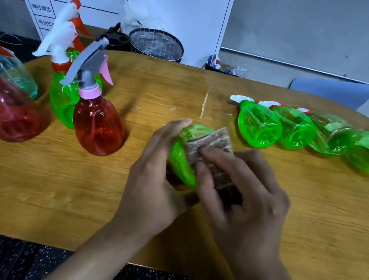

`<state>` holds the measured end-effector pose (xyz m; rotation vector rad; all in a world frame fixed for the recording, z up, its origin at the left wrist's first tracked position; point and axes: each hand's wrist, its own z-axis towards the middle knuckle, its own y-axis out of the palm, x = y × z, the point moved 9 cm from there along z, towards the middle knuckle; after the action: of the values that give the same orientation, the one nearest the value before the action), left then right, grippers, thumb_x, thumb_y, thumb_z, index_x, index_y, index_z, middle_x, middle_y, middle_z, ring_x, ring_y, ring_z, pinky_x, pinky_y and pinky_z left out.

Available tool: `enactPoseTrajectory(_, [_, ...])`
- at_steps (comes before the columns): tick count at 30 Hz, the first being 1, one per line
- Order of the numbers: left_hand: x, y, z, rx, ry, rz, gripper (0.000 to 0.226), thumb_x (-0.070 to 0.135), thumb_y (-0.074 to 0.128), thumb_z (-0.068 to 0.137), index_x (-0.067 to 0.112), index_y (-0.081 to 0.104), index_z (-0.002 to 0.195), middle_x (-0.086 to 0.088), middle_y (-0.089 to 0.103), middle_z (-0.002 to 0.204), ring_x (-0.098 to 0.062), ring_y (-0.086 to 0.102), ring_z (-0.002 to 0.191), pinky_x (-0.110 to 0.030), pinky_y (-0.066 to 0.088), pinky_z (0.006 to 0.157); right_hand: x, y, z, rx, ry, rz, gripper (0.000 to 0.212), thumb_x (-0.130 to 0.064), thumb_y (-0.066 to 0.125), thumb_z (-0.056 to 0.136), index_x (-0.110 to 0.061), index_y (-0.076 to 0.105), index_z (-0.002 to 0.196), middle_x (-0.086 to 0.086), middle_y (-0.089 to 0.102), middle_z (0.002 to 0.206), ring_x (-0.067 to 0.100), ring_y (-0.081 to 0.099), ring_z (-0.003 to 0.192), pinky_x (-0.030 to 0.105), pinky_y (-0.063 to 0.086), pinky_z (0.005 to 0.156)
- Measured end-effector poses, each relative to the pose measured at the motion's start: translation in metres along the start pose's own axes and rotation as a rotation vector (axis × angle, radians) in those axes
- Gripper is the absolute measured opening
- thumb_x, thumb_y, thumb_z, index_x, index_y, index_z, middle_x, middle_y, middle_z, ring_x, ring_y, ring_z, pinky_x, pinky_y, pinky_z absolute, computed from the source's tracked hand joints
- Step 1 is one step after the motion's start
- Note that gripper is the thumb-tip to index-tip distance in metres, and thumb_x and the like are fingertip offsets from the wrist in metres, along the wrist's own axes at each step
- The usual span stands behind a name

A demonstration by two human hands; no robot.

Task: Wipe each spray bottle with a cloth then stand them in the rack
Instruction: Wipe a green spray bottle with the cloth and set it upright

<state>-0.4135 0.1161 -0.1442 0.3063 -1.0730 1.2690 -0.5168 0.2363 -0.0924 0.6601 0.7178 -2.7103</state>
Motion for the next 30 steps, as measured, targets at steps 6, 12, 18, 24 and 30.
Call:
enactPoseTrajectory(6, [-0.013, -0.012, 0.004, 0.048, -0.056, 0.005, 0.093, 0.024, 0.09, 0.073, 0.016, 0.048, 0.156, 0.002, 0.056, 0.15, -0.01, 0.054, 0.141, -0.021, 0.041, 0.115, 0.004, 0.005, -0.013, -0.104, -0.057, -0.013, 0.012, -0.023, 0.077, 0.094, -0.017, 0.083, 0.102, 0.0, 0.07, 0.094, 0.013, 0.069, 0.079, 0.031, 0.057, 0.067])
enactPoseTrajectory(12, [-0.015, -0.005, 0.001, 0.02, -0.081, -0.011, 0.107, 0.023, 0.099, 0.065, 0.026, 0.046, 0.157, 0.009, 0.053, 0.152, -0.017, 0.055, 0.141, -0.047, 0.054, 0.108, 0.021, -0.014, -0.001, 0.028, 0.05, -0.065, 0.016, -0.023, 0.073, 0.097, -0.013, 0.081, 0.107, 0.002, 0.069, 0.095, 0.012, 0.066, 0.083, 0.026, 0.053, 0.072])
enactPoseTrajectory(18, [-0.004, -0.002, -0.001, -0.008, -0.017, 0.024, 0.087, 0.039, 0.077, 0.077, 0.015, 0.048, 0.155, 0.0, 0.055, 0.15, -0.009, 0.053, 0.14, -0.013, 0.039, 0.112, 0.003, 0.007, -0.009, -0.103, -0.043, 0.005, 0.014, -0.024, 0.077, 0.096, -0.017, 0.081, 0.108, 0.002, 0.069, 0.098, 0.012, 0.068, 0.086, 0.028, 0.056, 0.073])
enactPoseTrajectory(24, [-0.013, -0.01, 0.003, 0.012, -0.061, 0.001, 0.1, 0.045, 0.089, 0.068, 0.021, 0.048, 0.156, 0.005, 0.055, 0.151, -0.008, 0.053, 0.14, -0.023, 0.044, 0.114, 0.015, 0.0, -0.007, -0.089, -0.041, -0.03, 0.011, -0.021, 0.077, 0.093, -0.014, 0.082, 0.1, 0.003, 0.069, 0.092, 0.018, 0.069, 0.078, 0.037, 0.056, 0.064])
enactPoseTrajectory(30, [-0.01, -0.002, -0.001, -0.016, -0.032, 0.041, 0.095, 0.041, 0.086, 0.072, 0.023, 0.047, 0.156, 0.006, 0.053, 0.152, -0.007, 0.051, 0.143, -0.023, 0.044, 0.114, 0.012, 0.0, -0.006, -0.029, -0.03, -0.053, 0.013, -0.022, 0.074, 0.096, -0.015, 0.081, 0.105, 0.003, 0.069, 0.094, 0.014, 0.067, 0.081, 0.033, 0.054, 0.067])
